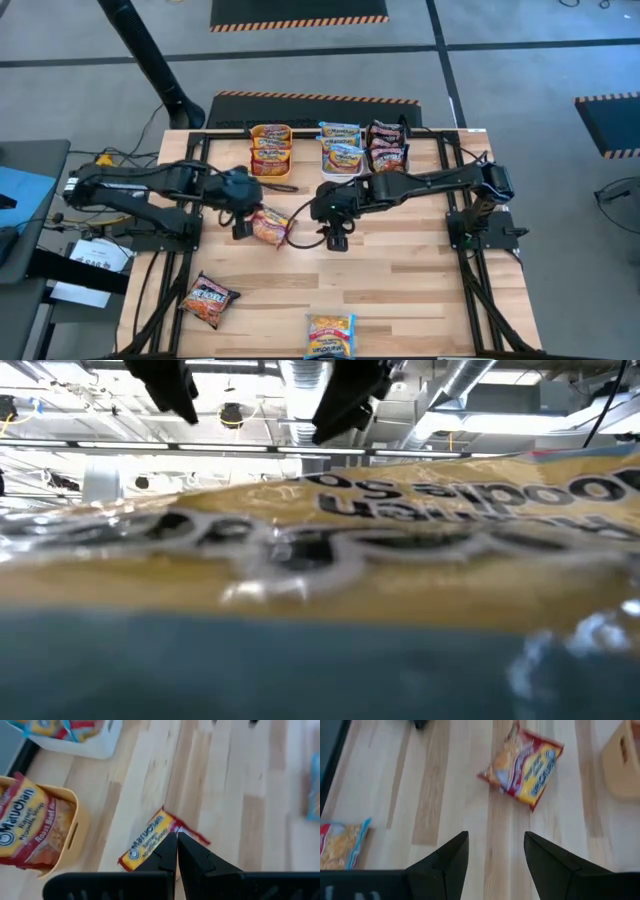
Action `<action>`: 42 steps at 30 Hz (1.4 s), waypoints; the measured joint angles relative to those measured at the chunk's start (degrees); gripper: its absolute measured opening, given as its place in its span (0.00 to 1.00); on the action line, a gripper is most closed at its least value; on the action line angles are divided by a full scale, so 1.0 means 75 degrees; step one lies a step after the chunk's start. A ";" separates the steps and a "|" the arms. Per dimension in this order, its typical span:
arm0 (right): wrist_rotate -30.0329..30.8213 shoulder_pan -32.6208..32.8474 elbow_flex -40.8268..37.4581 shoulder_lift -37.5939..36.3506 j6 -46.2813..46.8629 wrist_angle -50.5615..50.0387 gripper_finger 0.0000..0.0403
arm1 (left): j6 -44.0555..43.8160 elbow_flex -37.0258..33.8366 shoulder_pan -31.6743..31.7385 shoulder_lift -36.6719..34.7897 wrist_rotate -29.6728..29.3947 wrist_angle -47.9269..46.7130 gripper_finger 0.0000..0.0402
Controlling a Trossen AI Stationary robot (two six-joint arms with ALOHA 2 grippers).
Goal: Sort Maruchan noodles
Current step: Put the red noodle pack into the yellow bin
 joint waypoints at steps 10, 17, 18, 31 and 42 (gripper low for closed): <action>0.0043 -0.0126 0.0000 0.0000 -0.0390 0.1592 0.60 | -0.0391 0.0000 -0.0003 -0.1271 0.0007 0.0924 0.00; 0.0043 -0.0408 0.0000 0.0000 -0.0788 0.2897 0.62 | -0.0507 -0.0006 -0.0003 -0.1803 -0.0002 0.1586 0.00; 0.0043 -0.0442 0.0000 0.0000 -0.0788 0.3051 0.62 | -0.0514 -0.0003 -0.0003 -0.1873 -0.0006 0.1734 0.00; 0.0037 -0.0615 0.0003 0.1110 -0.1064 0.5058 0.62 | -0.0677 -0.0006 0.0000 -0.2137 0.0001 0.1576 0.00; 0.0037 -0.0632 0.0004 0.2183 -0.0819 0.5428 0.62 | -0.0662 -0.0009 -0.0003 -0.2114 -0.0005 0.1302 0.00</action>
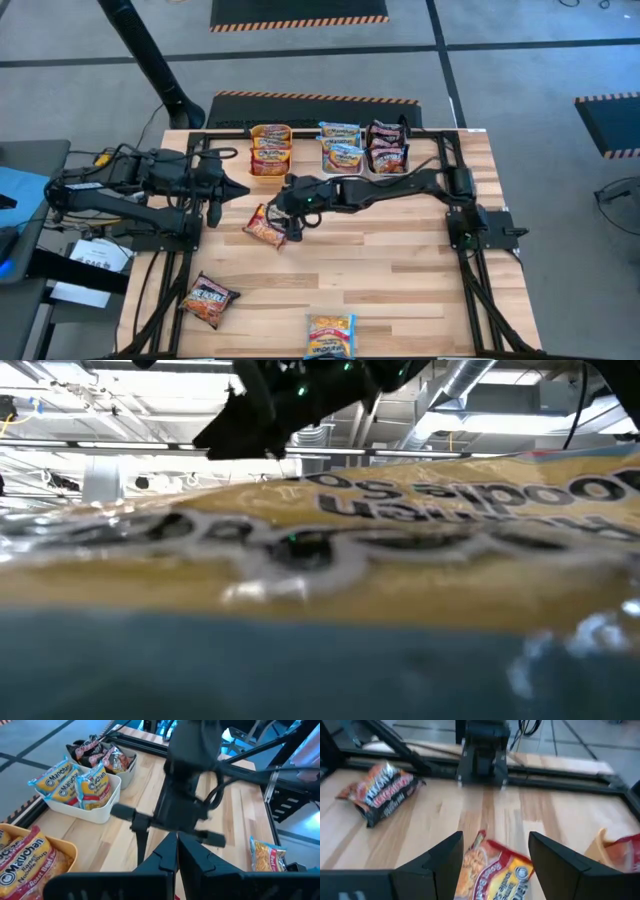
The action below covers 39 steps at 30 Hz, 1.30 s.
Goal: Sort Maruchan noodles
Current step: Put the red noodle pack into the yellow bin
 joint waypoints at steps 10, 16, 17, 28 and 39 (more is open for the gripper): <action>0.0049 -0.0006 -0.0006 0.0782 0.0956 0.0122 0.62 | 0.0009 0.0000 0.0000 0.0000 -0.0003 -0.0006 0.00; 0.0197 -0.0006 -0.0019 0.0969 0.0980 -0.0012 0.62 | 0.0015 0.0000 0.0000 0.0000 -0.0003 -0.0011 0.00; 0.0213 -0.0006 -0.0015 0.0959 0.0979 -0.0026 0.62 | 0.0015 0.0000 0.0000 0.0000 -0.0003 -0.0011 0.00; 0.0213 -0.0020 -0.0042 0.1224 0.1137 -0.0044 0.62 | 0.0017 0.0000 0.0000 0.0000 -0.0003 -0.0011 0.00; 0.0399 0.0004 0.0008 0.1419 0.1097 0.0107 0.62 | 0.0020 0.0000 0.0000 0.0000 -0.0004 -0.0052 0.00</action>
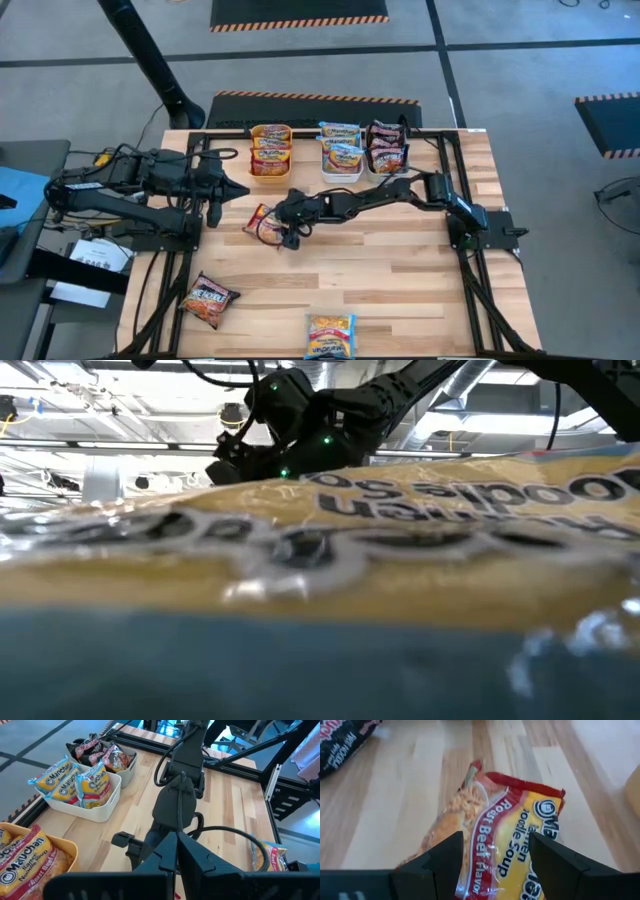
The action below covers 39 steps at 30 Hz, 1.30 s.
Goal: Sort Maruchan noodles
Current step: Put the red noodle pack into the yellow bin
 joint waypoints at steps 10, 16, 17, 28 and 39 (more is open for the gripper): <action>0.0008 -0.0036 0.0012 0.0356 0.0286 -0.0107 0.62 | -0.0006 0.0000 0.0000 0.0000 0.0001 0.0003 0.00; 0.0235 -0.0034 0.0020 0.0369 0.0564 -0.0411 0.60 | -0.0003 0.0000 0.0000 0.0003 0.0001 -0.0003 0.00; 0.0267 -0.0039 0.0023 0.0368 0.0695 -0.0444 0.59 | -0.0003 0.0000 0.0000 0.0003 0.0001 0.0000 0.00; 0.0189 -0.0115 0.0012 0.0368 0.1032 -0.0655 0.12 | -0.0003 0.0000 0.0001 0.0003 0.0001 -0.0007 0.00; 0.0184 -0.0078 0.0104 0.0245 0.0474 -0.0835 0.01 | 0.0000 0.0000 0.0000 0.0003 0.0001 -0.0021 0.00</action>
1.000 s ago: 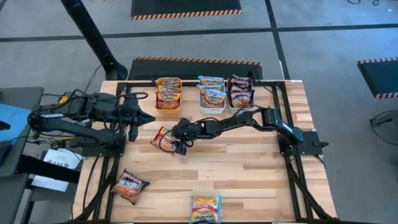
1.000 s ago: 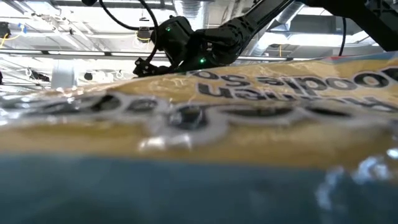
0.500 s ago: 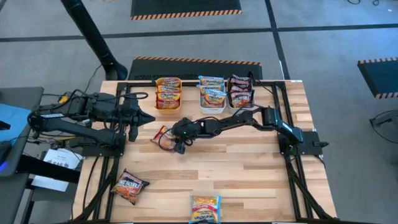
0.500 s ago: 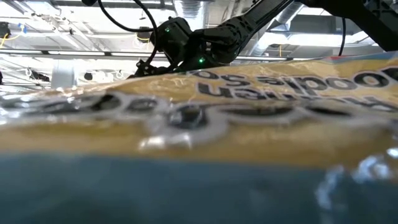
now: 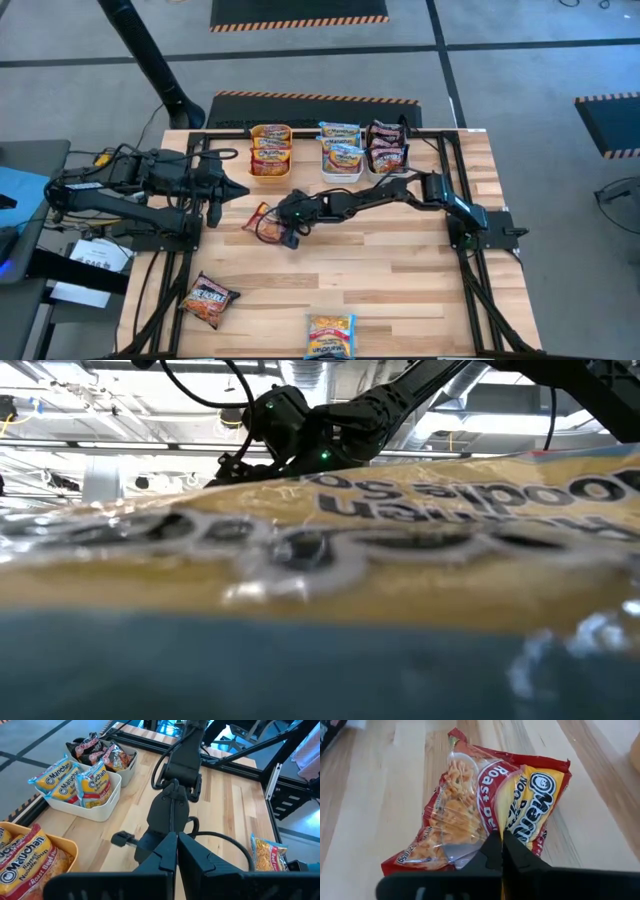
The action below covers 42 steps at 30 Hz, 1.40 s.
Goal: Sort Maruchan noodles
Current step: Put the red noodle pack into the yellow bin
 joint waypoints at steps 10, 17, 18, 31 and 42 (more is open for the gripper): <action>0.0003 0.0080 0.1077 -0.0072 -0.1126 -0.1713 0.01 | 0.0000 0.0002 0.0000 -0.0003 0.0000 -0.0029 0.00; 0.0204 0.0082 0.1585 -0.0078 -0.1752 -0.2345 0.01 | -0.0006 0.0000 0.0000 -0.0003 -0.0120 -0.0021 0.00; 0.0295 0.0087 0.1669 -0.0078 -0.1860 -0.2494 0.01 | -0.0006 0.0000 0.0000 -0.0003 -0.0191 -0.0021 0.00; 0.0489 -0.0081 0.2768 -0.0099 -0.2943 -0.3501 0.01 | -0.0218 0.0000 0.0003 -0.0556 -0.0408 0.0285 0.00; 0.1451 -0.0580 0.3709 -0.0122 -0.4750 -0.3747 0.01 | -0.0233 0.0003 0.0003 -0.1292 -0.0638 0.0341 0.00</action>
